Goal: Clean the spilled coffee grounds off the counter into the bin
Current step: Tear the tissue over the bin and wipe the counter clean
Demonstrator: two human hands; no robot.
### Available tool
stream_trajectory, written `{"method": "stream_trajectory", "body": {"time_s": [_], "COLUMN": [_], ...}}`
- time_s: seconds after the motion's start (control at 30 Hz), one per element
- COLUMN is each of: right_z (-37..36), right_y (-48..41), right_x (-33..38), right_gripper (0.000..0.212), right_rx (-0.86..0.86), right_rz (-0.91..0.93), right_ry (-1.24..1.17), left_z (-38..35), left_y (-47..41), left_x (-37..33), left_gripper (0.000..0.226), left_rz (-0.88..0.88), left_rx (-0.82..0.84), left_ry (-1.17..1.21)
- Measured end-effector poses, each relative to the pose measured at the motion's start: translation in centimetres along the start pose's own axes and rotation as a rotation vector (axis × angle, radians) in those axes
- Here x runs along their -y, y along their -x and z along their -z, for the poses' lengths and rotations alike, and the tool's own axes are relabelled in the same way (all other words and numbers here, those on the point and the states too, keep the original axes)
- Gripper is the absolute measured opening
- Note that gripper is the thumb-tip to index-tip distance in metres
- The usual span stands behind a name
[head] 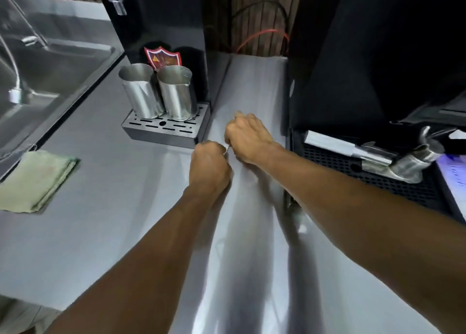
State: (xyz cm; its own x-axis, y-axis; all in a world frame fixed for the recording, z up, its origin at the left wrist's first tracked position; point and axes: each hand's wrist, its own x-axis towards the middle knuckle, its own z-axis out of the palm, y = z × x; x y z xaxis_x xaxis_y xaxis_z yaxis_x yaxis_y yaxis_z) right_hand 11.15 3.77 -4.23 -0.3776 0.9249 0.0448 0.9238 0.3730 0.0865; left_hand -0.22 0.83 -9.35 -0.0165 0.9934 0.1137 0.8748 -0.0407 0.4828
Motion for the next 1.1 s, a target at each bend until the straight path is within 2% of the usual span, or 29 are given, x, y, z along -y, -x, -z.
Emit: {"method": "stream_trajectory", "body": {"time_s": [0.1, 0.3, 0.47, 0.6, 0.8, 1.1], "right_z": [0.2, 0.1, 0.3, 1.5, 2.0, 2.3], "right_y": [-0.2, 1.8, 5.0, 6.5, 9.4, 17.5], "right_x": [-1.9, -3.3, -3.1, -2.6, 0.5, 3.6], "right_gripper": [0.024, 0.017, 0.018, 0.022, 0.012, 0.017], "right_rx": [0.031, 0.067, 0.142, 0.2, 0.181, 0.208], "right_rz": [-0.103, -0.164, -0.227, -0.193, -0.092, -0.037], "right_ry": [0.058, 0.074, -0.047, -0.041, 0.059, -0.097], "left_z": [-1.0, -1.6, -1.8, -1.6, -0.3, 1.6], "left_y": [-2.5, -3.2, -1.7, -0.4, 3.9, 13.3], "left_x": [-1.5, -3.7, -2.7, -2.6, -2.5, -0.8], "left_gripper": [0.012, 0.014, 0.03, 0.038, 0.021, 0.037], "left_rz": [-0.122, -0.272, -0.487, -0.524, -0.486, -0.467], "left_rx": [0.055, 0.129, 0.197, 0.232, 0.242, 0.195], "left_ry": [0.003, 0.057, 0.108, 0.136, 0.149, 0.12]}}
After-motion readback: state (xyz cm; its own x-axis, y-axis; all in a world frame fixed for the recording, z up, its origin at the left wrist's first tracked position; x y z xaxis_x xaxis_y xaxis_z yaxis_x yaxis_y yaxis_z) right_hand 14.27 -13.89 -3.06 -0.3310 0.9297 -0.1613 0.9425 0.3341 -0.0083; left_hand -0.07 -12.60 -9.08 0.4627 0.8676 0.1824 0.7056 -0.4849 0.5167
